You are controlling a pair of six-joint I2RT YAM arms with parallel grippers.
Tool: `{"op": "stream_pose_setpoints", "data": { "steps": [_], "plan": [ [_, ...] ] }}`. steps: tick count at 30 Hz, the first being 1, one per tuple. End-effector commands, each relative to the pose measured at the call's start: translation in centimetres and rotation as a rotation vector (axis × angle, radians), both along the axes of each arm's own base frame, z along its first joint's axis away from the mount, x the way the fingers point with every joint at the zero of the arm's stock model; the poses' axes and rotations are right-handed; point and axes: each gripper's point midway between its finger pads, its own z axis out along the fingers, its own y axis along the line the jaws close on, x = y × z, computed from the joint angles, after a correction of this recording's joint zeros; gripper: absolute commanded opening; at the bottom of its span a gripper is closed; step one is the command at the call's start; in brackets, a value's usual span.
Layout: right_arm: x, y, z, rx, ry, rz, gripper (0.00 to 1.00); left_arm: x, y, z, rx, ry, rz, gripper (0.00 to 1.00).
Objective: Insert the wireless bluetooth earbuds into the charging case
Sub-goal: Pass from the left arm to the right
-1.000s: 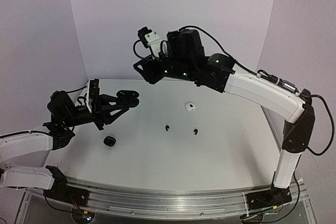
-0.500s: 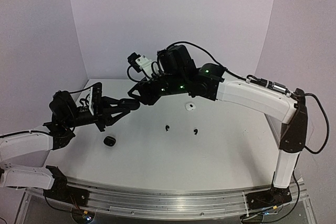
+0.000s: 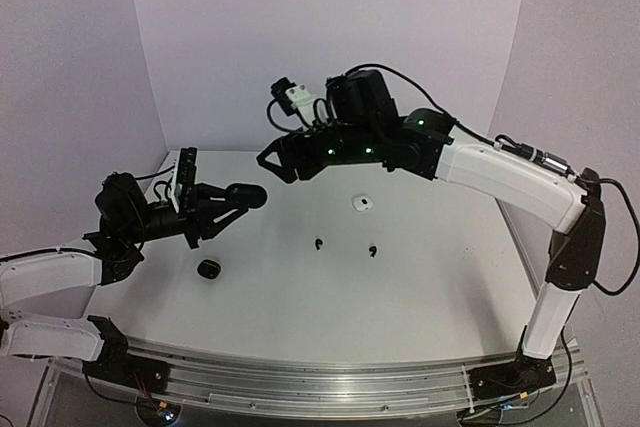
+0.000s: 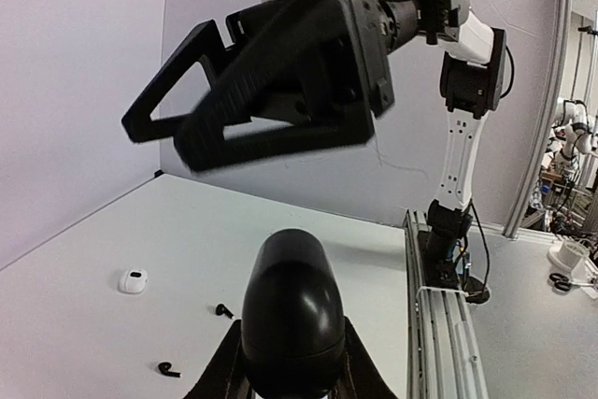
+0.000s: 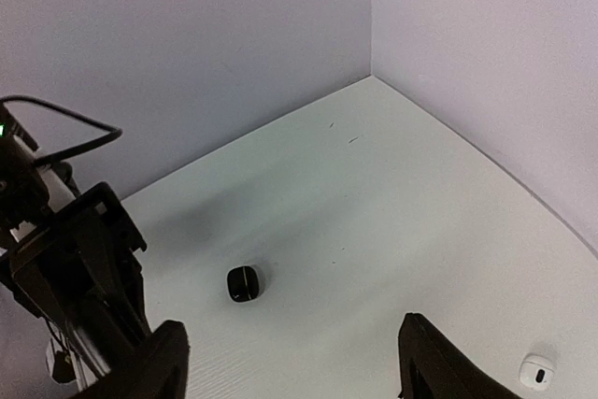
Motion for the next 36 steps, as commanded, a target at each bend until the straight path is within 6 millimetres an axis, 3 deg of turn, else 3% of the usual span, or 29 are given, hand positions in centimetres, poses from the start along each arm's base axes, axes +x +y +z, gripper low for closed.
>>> {"op": "stream_pose_setpoints", "data": {
  "steps": [1,6,9,19,26,32,36],
  "plan": [
    [-1.0,-3.0,6.1,0.144,-0.012,0.065,0.95,-0.4,0.2,4.4,-0.142,0.091,-0.044,0.00],
    [-5.9,-1.9,5.7,0.233,0.037,0.341,0.98,-0.5,0.7,6.6,-0.242,0.161,-0.076,0.00],
    [-7.5,-1.8,5.9,0.308,0.038,0.425,0.97,-0.5,0.8,7.2,-0.278,0.185,-0.085,0.00],
    [-6.9,0.8,5.3,0.424,0.141,0.451,0.70,-1.1,0.9,8.5,-0.301,0.116,-0.109,0.00],
    [-7.2,2.5,4.2,0.425,0.200,0.498,0.66,-1.0,1.0,8.7,-0.304,0.109,-0.100,0.00],
    [-7.5,2.9,4.8,0.441,0.191,0.538,0.48,-1.0,1.0,8.7,-0.302,0.105,-0.098,0.00],
    [-7.6,3.0,4.9,0.444,0.185,0.547,0.48,-1.0,1.0,8.7,-0.302,0.101,-0.098,0.00]
  ]
}}
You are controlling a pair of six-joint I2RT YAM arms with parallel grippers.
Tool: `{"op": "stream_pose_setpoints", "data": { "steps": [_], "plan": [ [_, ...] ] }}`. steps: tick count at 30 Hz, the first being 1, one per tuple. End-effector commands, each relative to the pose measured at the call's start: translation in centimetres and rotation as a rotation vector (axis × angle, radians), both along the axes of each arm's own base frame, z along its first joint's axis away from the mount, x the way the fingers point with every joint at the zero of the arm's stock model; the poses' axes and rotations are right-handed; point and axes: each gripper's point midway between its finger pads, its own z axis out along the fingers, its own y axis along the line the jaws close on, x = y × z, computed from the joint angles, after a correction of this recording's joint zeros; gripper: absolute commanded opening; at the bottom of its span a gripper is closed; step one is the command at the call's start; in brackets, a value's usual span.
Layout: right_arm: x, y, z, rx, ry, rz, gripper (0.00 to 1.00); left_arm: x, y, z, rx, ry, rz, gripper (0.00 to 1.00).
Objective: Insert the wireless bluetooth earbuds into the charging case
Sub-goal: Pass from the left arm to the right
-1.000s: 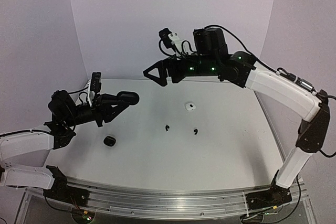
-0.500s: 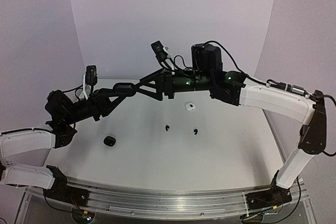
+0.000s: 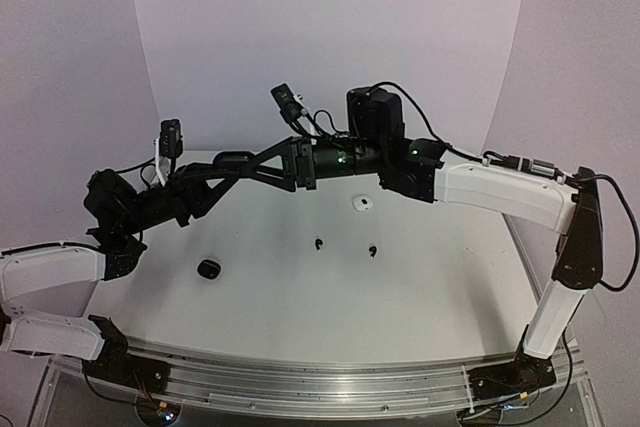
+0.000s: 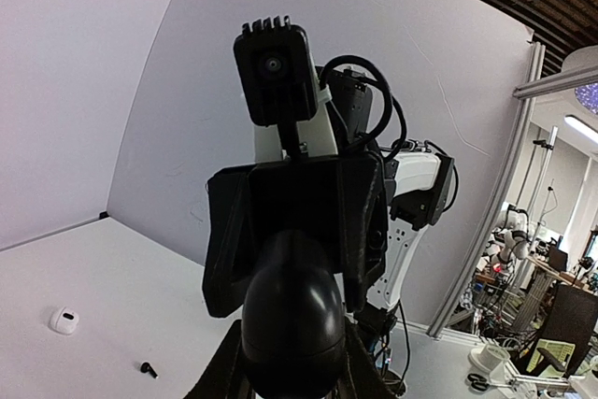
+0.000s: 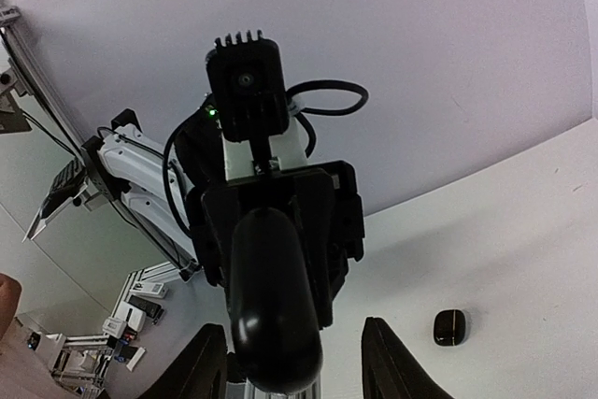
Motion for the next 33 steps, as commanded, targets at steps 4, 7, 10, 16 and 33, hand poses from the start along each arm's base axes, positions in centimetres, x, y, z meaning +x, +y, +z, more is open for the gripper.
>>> {"op": "stream_pose_setpoints", "data": {
  "steps": [4,7,10,16,33],
  "plan": [
    [-0.8,0.8,2.9,0.084,-0.047,0.055,0.41,-0.6,0.4,2.7,-0.049,-0.094,0.003,0.00],
    [-0.7,0.9,2.7,0.081,-0.040,0.060,0.34,-0.6,0.4,2.8,-0.050,-0.100,0.004,0.00],
    [-0.8,0.9,2.6,0.080,-0.038,0.062,0.27,-0.6,0.4,2.8,-0.049,-0.103,0.005,0.00],
    [-0.8,0.8,2.7,0.080,-0.038,0.062,0.07,-0.6,0.4,2.9,-0.048,-0.105,0.006,0.00],
    [5.6,-6.7,0.6,-0.030,0.029,-0.176,0.00,6.6,2.2,-3.2,0.187,0.037,0.432,0.99]
  ]
}}
